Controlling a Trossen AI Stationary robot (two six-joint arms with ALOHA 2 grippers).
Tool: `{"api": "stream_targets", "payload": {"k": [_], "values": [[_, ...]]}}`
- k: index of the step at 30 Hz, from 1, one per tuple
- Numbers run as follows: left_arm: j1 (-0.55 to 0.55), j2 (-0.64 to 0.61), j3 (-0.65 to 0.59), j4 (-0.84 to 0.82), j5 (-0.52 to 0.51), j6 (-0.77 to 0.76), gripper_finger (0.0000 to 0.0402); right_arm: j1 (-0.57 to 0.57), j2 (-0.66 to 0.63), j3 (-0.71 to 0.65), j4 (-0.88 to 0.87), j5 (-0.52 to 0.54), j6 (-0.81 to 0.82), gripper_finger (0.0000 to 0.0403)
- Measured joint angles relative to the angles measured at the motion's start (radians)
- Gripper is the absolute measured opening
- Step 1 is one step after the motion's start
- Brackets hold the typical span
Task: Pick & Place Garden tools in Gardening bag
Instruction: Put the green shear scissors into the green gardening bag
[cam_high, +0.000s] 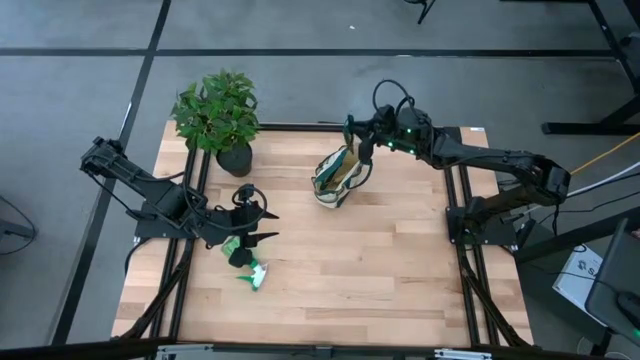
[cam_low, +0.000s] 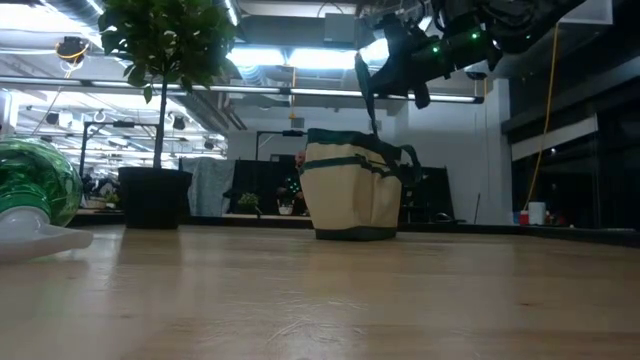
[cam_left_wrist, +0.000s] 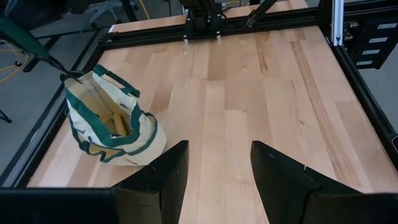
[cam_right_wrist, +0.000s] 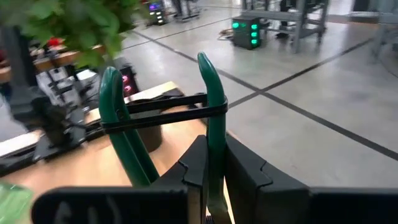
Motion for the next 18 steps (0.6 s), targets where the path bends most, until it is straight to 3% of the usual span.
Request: {"api": "stream_targets", "payload": {"k": [12, 18], "values": [[0.000, 0.000, 0.000, 0.000, 0.000, 0.000, 0.0169, 0.114, 0.000, 0.000, -0.044, 0.001, -0.181, 0.0042], [0.000, 0.000, 0.000, 0.000, 0.000, 0.000, 0.0169, 0.143, 0.034, 0.000, -0.048, 0.069, -0.289, 0.0042]]}}
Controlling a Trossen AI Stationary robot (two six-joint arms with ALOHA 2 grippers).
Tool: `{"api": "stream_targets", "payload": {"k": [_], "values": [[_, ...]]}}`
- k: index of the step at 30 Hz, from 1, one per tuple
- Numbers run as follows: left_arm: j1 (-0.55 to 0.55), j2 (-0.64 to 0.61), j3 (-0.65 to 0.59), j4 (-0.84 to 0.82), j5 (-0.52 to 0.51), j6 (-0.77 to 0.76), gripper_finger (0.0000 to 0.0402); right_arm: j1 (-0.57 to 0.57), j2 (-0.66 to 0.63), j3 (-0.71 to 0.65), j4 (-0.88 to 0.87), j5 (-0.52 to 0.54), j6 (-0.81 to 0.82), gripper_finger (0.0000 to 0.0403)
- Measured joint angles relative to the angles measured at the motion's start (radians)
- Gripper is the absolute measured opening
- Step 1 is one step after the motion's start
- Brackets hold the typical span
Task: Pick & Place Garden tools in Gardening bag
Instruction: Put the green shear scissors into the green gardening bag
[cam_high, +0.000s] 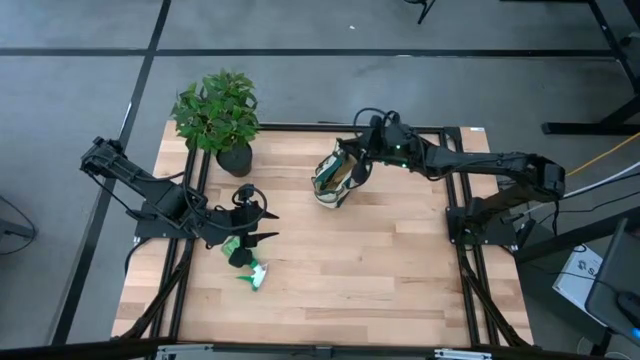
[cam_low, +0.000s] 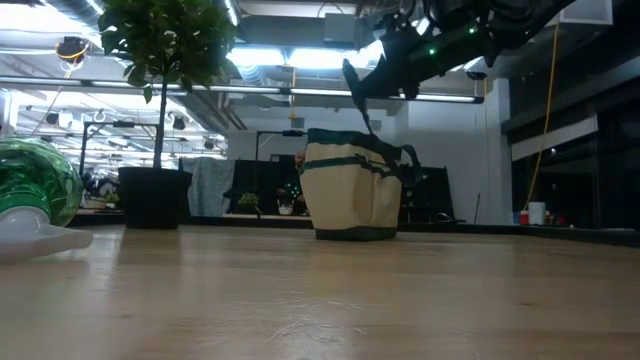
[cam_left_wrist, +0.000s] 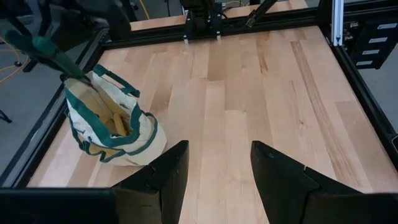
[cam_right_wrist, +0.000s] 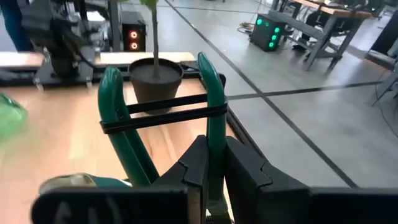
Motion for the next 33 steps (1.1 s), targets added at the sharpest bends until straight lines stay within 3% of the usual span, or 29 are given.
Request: {"api": "stream_targets", "payload": {"k": [10, 24, 33], "values": [[0.000, 0.000, 0.000, 0.000, 0.000, 0.000, 0.0169, 0.002, 0.113, 0.000, 0.028, 0.001, -0.054, 0.0042], [0.000, 0.000, 0.000, 0.000, 0.000, 0.000, 0.0169, 0.021, 0.116, 0.000, 0.008, 0.000, -0.254, 0.0042], [0.000, 0.000, 0.000, 0.000, 0.000, 0.000, 0.0169, 0.054, 0.116, 0.000, 0.004, 0.000, -0.267, 0.0042]]}}
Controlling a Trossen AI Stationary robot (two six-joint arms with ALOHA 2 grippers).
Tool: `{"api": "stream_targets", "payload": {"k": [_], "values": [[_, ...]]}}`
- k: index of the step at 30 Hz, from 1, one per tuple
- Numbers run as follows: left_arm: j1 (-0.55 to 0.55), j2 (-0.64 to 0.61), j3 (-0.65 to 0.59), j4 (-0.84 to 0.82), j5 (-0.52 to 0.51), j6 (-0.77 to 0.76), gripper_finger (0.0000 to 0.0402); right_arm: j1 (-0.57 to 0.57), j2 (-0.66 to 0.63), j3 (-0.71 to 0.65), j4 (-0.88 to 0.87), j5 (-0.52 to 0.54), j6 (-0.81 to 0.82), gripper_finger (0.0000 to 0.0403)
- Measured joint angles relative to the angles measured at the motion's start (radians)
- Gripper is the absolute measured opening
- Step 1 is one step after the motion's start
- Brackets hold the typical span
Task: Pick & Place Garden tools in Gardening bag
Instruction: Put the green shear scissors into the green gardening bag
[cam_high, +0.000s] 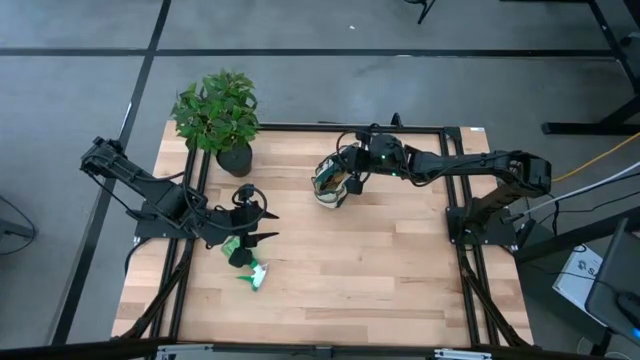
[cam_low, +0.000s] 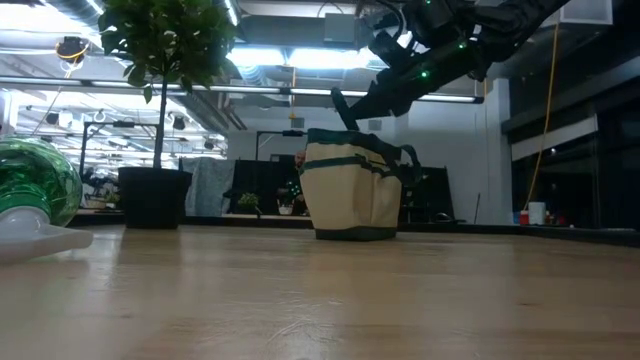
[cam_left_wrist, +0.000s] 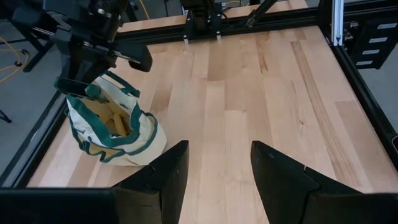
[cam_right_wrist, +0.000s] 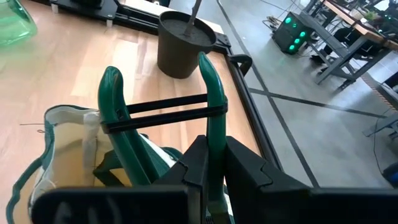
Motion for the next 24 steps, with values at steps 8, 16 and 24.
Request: {"api": "stream_targets", "payload": {"k": [8, 16, 24], "values": [[0.000, 0.000, 0.000, 0.000, 0.000, 0.000, 0.0169, 0.000, 0.000, 0.000, 0.000, 0.000, 0.000, 0.0042], [0.000, 0.000, 0.000, 0.000, 0.000, 0.000, 0.0169, -0.001, -0.044, 0.000, -0.037, 0.055, -0.030, 0.0042], [0.000, 0.000, 0.000, 0.000, 0.000, 0.000, 0.0169, -0.027, -0.081, 0.000, -0.100, 0.090, 0.018, 0.0042]]}}
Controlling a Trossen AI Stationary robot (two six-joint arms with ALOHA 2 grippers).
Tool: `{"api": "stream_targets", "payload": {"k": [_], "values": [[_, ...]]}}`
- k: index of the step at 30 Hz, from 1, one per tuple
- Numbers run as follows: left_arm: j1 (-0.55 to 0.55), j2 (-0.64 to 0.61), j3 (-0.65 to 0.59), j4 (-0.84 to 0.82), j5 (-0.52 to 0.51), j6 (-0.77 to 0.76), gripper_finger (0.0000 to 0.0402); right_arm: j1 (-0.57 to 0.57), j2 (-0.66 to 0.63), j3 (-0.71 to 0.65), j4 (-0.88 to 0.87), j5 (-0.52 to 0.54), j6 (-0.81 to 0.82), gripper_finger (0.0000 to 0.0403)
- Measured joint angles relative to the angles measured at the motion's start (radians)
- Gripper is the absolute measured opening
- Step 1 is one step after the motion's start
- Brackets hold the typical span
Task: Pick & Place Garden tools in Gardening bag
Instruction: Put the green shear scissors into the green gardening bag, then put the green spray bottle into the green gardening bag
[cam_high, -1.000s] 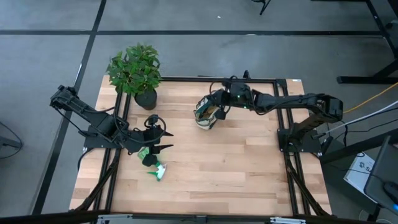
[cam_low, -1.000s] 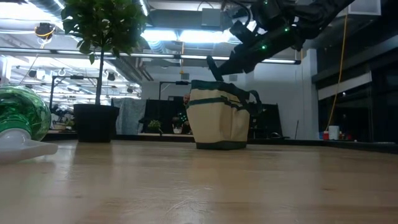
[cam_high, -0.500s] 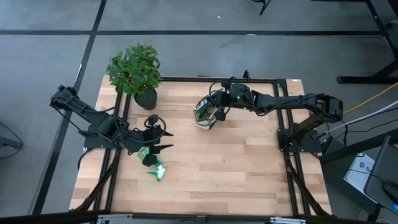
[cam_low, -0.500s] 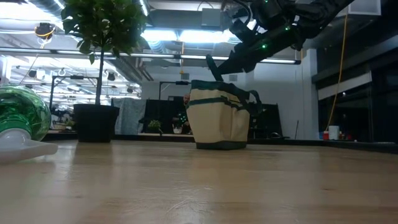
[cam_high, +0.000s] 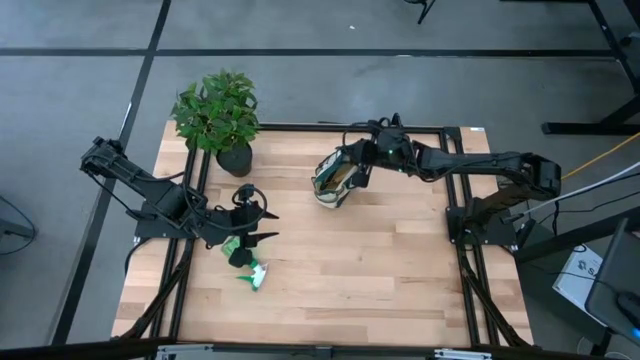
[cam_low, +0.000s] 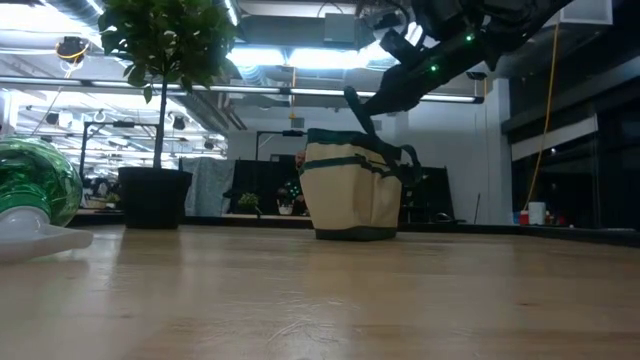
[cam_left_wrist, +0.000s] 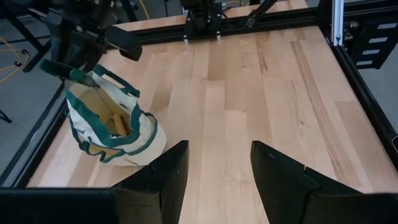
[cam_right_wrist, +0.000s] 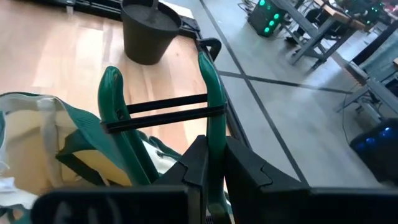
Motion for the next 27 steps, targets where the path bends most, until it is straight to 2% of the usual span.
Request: {"api": "stream_targets", "payload": {"k": [15, 27], "values": [[0.000, 0.000, 0.000, 0.000, 0.000, 0.000, 0.0169, -0.001, 0.000, 0.000, -0.055, -0.001, -0.041, 0.0047], [0.000, 0.000, 0.000, 0.000, 0.000, 0.000, 0.0169, -0.001, 0.000, 0.000, -0.057, -0.003, -0.050, 0.0153]]}}
